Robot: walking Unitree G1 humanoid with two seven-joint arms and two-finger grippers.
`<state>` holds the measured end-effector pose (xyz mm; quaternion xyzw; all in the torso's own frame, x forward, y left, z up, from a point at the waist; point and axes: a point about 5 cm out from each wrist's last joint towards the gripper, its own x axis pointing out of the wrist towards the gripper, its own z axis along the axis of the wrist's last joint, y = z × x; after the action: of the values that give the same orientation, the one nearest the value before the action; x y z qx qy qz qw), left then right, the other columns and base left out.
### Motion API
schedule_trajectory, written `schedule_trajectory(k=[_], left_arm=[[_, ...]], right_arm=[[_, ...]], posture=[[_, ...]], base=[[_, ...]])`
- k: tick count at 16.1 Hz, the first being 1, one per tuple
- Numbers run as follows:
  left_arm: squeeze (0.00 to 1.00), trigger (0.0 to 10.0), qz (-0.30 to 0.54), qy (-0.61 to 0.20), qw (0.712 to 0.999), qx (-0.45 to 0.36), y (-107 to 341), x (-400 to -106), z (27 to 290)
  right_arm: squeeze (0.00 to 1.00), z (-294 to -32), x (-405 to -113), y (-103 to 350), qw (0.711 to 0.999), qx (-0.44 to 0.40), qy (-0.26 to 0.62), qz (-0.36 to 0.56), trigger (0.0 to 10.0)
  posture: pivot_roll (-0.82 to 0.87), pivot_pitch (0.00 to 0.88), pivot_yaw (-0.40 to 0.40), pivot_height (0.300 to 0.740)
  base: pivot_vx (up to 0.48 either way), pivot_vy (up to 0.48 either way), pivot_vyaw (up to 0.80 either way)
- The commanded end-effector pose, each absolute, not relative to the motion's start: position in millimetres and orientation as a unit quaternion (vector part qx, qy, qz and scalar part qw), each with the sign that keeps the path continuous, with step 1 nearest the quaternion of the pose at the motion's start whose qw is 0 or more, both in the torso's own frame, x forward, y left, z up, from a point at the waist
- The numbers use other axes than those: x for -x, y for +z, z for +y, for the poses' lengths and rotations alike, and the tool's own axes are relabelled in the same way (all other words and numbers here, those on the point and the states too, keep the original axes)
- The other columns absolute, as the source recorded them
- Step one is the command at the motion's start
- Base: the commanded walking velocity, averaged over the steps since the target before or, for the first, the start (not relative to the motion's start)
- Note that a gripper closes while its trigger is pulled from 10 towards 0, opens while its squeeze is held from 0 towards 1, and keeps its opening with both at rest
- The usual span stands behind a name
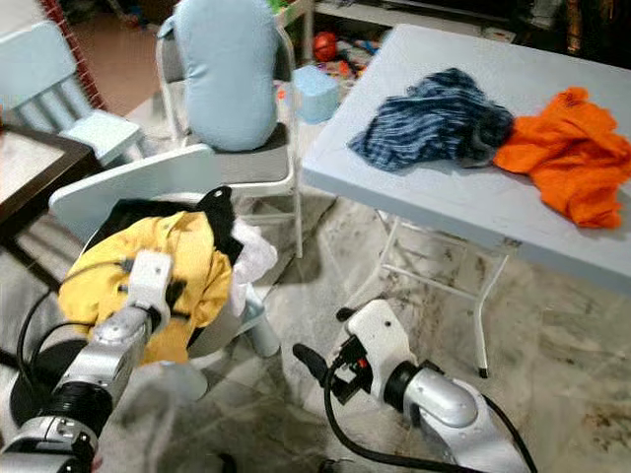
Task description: Hang hanger
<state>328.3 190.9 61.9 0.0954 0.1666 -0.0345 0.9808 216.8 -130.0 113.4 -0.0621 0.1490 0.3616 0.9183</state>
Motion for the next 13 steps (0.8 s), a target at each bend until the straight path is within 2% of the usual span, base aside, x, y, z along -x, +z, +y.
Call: schedule_trajectory(k=[1, 4, 6, 13], left_arm=[[0.0, 10.0, 0.171, -0.017, 0.981, -0.086, 59, -321, 197], [0.0, 10.0, 0.16, -0.002, 0.983, -0.093, 62, -310, 200], [0.0, 10.0, 0.195, -0.016, 0.975, -0.102, 53, -309, 198], [0.0, 10.0, 0.156, -0.045, 0.982, -0.099, 74, -324, 185]], right_arm=[[0.0, -128, -216, 118, 0.918, 0.066, 0.366, 0.137, 10.0], [0.0, -127, -218, 117, 0.92, 0.066, 0.363, 0.134, 10.0], [0.0, -129, -226, 117, 0.93, 0.073, 0.337, 0.127, 10.0], [0.0, -131, -224, 120, 0.938, 0.072, 0.318, 0.117, 10.0]], posture=[[-0.06, 0.12, -0.026, 0.74], [-0.04, 0.127, -0.032, 0.74], [-0.05, 0.127, -0.034, 0.74], [-0.06, 0.13, -0.023, 0.74]], base=[[0.0, 0.0, 0.8], [0.0, 0.0, 0.8], [0.0, 0.0, 0.0], [0.0, 0.0, 0.0]])
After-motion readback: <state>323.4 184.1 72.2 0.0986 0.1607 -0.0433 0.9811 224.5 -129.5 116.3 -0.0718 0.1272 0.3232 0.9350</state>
